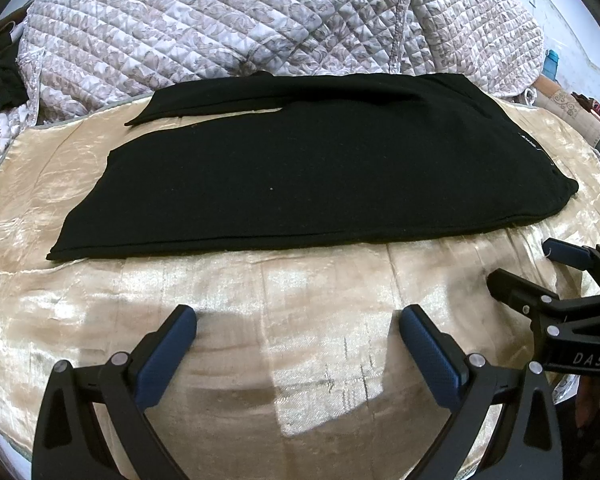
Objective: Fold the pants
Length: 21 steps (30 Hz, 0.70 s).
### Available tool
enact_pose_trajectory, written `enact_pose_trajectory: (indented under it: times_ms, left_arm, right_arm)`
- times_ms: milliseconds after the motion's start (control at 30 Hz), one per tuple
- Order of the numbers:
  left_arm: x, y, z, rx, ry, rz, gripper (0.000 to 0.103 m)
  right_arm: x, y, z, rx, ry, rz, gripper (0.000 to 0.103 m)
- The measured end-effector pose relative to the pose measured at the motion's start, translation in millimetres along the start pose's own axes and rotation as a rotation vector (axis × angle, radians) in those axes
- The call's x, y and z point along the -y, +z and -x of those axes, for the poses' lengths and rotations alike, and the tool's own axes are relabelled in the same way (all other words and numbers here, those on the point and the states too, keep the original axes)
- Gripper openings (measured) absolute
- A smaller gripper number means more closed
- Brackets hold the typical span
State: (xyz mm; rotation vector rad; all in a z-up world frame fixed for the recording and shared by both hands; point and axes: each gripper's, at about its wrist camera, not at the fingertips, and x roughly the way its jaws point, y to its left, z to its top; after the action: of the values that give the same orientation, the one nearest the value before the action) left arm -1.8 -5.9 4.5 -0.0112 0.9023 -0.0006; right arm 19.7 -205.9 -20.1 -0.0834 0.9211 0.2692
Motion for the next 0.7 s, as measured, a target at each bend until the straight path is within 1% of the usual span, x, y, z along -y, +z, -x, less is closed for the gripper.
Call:
enact_pose_trajectory:
  times_ms: [467,533,700]
  left_arm:
    - [6.4,1.7,2.7,0.006,-0.001,-0.002,0.103]
    - [6.8,2.9,3.3,0.005,-0.005,0.0,0.103]
    - [4.4,3.2,4.6,0.005,-0.02,0.002,0.103]
  right_arm:
    - [1.8,-0.3,-0.1,0.009,0.004,0.005,0.103]
    - [-1.3,-4.3,1.2,0.027,0.013,0.002,0.103]
    - [2.7,-3.4,6.9,0.034,0.036,-0.014,0.103]
